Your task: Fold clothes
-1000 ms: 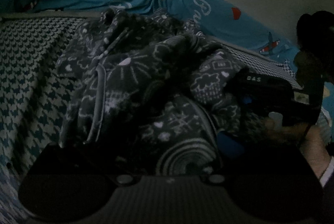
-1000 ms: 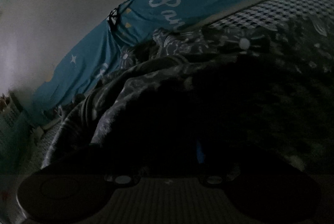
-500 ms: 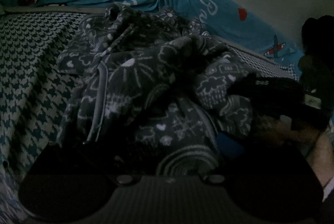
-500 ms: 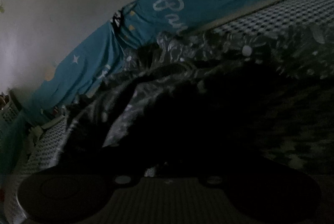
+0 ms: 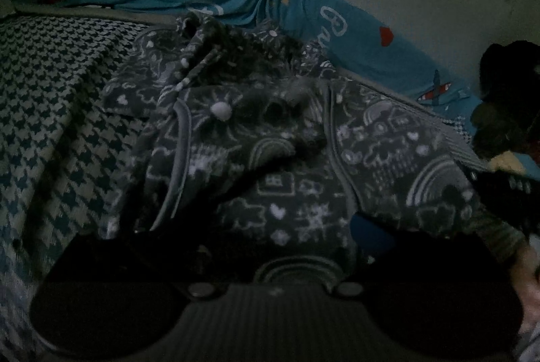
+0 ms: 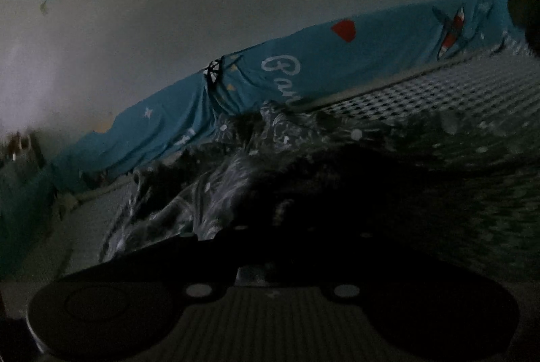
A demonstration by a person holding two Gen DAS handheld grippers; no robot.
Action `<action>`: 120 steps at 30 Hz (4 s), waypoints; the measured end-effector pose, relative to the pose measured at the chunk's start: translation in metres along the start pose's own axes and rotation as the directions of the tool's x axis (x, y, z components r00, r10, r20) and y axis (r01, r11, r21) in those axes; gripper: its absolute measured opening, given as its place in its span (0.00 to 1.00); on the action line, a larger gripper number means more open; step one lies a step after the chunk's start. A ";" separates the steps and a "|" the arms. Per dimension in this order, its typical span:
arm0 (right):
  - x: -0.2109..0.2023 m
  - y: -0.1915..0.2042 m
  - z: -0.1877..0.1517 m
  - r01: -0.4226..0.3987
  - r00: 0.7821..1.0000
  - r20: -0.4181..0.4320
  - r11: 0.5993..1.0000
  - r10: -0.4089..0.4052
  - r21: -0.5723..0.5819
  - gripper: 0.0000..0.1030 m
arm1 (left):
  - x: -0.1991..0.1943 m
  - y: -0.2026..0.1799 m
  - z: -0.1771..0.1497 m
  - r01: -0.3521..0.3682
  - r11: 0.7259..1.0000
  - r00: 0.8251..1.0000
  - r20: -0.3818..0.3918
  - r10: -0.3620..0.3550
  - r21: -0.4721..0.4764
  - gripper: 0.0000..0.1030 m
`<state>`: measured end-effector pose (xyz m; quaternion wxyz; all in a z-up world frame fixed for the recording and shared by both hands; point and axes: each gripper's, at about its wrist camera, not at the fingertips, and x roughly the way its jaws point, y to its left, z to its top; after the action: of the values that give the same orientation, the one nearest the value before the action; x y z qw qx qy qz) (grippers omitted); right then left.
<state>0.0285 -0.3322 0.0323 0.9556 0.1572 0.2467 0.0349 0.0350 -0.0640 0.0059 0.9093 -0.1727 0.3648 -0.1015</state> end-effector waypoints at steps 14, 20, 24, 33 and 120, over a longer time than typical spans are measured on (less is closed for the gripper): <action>-0.032 -0.024 -0.026 0.077 0.995 -0.056 0.997 -0.077 0.002 0.12 | -0.025 -0.019 -0.031 0.040 0.997 0.999 -0.024 -0.039 0.065 1.00; -0.036 -0.031 -0.031 0.013 0.996 -0.093 1.000 -0.012 0.003 0.21 | -0.026 -0.031 -0.044 0.059 0.992 0.997 -0.061 -0.053 0.111 1.00; -0.036 -0.027 -0.036 -0.063 0.990 -0.126 0.998 0.059 -0.025 0.40 | -0.026 -0.039 -0.051 0.068 0.987 0.995 -0.083 -0.057 0.143 1.00; -0.019 -0.016 -0.047 -0.104 0.978 -0.190 0.991 0.086 -0.089 0.51 | -0.018 -0.049 -0.061 0.066 0.980 0.990 -0.135 -0.040 0.190 1.00; 0.166 -0.013 0.127 -0.370 0.910 -0.145 0.918 0.389 0.141 0.39 | 0.131 0.078 0.165 -0.176 0.977 0.980 -0.120 0.162 -0.122 1.00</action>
<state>0.2348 -0.3566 0.0565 0.8959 0.2508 0.2938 0.2196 0.2482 0.0061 0.0042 0.8799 -0.1950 0.4333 -0.0087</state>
